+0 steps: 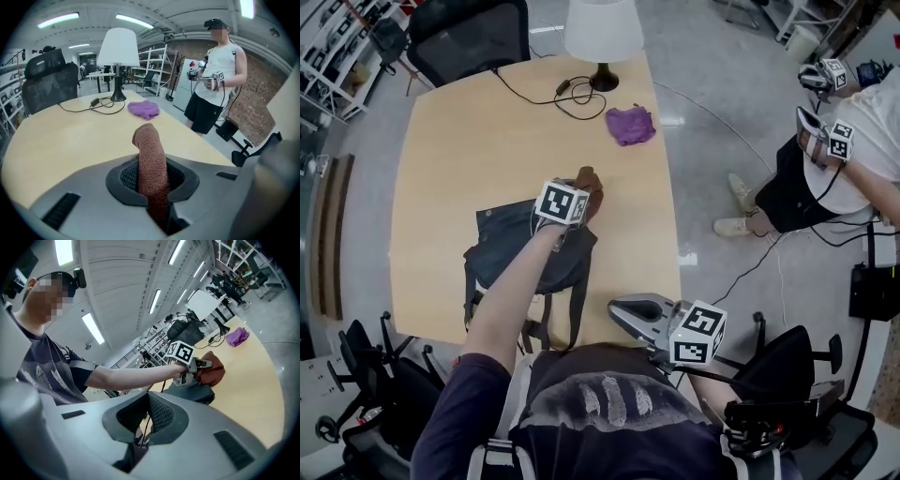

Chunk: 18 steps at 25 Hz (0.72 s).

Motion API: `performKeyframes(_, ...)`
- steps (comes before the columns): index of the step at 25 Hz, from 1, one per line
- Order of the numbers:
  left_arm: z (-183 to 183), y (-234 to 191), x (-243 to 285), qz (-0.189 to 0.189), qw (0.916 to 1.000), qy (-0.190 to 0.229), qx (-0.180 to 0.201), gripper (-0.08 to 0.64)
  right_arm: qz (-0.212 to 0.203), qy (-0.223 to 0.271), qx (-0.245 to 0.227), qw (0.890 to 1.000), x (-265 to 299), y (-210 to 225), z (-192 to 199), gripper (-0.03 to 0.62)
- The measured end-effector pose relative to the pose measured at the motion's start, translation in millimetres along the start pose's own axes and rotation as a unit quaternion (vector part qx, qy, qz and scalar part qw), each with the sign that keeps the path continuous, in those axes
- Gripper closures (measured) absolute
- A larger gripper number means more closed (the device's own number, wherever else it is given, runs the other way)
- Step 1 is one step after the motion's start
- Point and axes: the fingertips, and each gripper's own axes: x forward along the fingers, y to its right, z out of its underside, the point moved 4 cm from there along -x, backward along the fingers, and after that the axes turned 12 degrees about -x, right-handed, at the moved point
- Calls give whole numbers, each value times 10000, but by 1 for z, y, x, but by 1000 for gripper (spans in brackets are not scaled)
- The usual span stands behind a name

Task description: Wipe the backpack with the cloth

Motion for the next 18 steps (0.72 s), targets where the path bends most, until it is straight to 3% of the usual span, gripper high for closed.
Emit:
performKeyframes(3,21,-22,13,-349,9953,-406,811,505,254,-111,8,9996,9,4,-1,591)
performKeyframes(5,35,-28,21,-373,9888,-518,1346,505,335,-96,52,9994,20,3,-4,591)
performKeyframes(10,42,-39,19,-288,9811,-586,1824,505,365,-189,-44,9991,59,-11,-16,591)
performKeyframes(12,46,-55,15,-424,9782,-616,1937,505,318,-232,-94,9992,74,-17,-20,591)
performKeyframes(18,63,-118,-15,-543,9818,-663,1696,505,349,-326,-72,9988,97,-28,-19,591)
